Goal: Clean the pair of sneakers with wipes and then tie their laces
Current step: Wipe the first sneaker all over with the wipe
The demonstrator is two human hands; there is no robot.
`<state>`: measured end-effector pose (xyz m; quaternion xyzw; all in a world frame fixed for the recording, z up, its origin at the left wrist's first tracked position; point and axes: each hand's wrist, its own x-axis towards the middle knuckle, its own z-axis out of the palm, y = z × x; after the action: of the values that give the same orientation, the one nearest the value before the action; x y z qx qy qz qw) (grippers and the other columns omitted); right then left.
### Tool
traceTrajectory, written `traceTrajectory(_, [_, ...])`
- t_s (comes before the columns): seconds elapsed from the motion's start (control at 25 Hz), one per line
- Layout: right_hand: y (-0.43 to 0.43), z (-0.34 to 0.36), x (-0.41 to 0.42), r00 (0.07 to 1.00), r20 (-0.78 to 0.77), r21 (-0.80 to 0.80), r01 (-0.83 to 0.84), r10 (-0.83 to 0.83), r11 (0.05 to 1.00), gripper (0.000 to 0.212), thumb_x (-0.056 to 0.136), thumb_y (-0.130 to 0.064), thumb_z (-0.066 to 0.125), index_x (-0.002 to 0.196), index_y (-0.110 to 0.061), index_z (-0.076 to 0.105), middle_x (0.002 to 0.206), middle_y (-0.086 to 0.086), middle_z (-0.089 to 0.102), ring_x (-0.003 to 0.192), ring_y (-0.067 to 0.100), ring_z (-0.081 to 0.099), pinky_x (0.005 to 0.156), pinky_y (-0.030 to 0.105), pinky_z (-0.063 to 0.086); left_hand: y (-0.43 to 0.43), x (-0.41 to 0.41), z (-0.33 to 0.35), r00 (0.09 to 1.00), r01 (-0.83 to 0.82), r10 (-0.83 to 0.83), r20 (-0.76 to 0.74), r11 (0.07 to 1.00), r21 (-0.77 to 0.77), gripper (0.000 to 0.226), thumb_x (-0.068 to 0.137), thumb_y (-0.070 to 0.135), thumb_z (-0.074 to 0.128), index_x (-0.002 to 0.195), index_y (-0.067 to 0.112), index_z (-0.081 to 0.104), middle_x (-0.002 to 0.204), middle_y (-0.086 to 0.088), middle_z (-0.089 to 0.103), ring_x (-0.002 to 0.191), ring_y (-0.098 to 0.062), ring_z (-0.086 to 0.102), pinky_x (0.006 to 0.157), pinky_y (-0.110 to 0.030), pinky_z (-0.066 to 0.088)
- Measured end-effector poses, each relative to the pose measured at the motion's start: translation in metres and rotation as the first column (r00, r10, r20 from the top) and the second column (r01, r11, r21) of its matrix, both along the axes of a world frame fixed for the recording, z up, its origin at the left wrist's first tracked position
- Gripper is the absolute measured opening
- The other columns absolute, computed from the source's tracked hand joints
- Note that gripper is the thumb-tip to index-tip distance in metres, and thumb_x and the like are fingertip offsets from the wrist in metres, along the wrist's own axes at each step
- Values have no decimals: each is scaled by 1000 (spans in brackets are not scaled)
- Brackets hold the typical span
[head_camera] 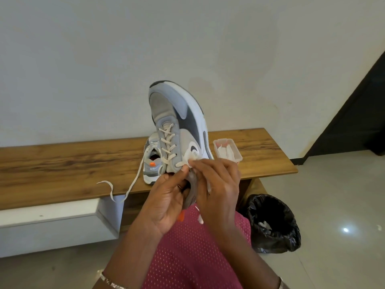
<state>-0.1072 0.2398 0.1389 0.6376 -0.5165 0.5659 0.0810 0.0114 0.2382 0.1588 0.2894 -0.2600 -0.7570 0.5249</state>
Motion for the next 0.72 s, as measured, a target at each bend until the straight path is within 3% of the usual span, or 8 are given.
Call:
traceTrajectory(0.12, [9,-3,-1,998,-43,20,-37,38,999,30,101,-31,53,106,-13,76,104,-1,72,98,17,58,79,31,51,1,4,-2,1000,10,-9,-21,999,51,39,95,14,58,133,4,59,121,-19,68,109,-27,69,83,-39,61])
traceTrajectory(0.24, [-4,12,-8,997,-34,64,-62,64,996,18,92,-9,65,106,-11,76,102,1,70,97,17,60,77,29,52,0,6,0,994,88,-85,-73,995,38,43,96,13,59,139,5,54,125,-20,65,113,-30,67,96,-48,55])
traceTrajectory(0.32, [-17,27,-13,998,-18,79,-61,63,995,22,89,1,67,105,-10,76,101,3,69,95,17,61,75,31,54,1,5,0,986,110,-104,-127,993,40,44,95,11,58,138,4,53,127,-21,64,115,-30,66,97,-45,55])
traceTrajectory(0.44, [-17,36,-12,985,-107,102,-127,138,987,19,90,-4,65,104,-9,77,99,4,70,93,19,63,74,29,55,1,6,1,981,103,-99,-170,995,16,44,89,18,70,130,4,63,126,-20,65,116,-28,66,98,-44,54])
traceTrajectory(0.52, [-1,26,-7,966,-180,133,-163,186,978,22,93,-14,59,105,-8,76,97,4,69,91,18,62,73,26,53,-1,10,1,976,91,-88,-200,996,7,59,78,27,83,130,6,64,132,-19,61,121,-29,63,105,-45,48])
traceTrajectory(0.72, [25,8,-3,960,-220,155,-141,173,978,21,90,-13,63,105,-9,77,96,3,70,91,17,63,74,26,53,-5,16,-3,980,106,-104,-172,994,6,71,94,59,49,151,16,41,151,-22,45,141,-37,43,114,-50,37])
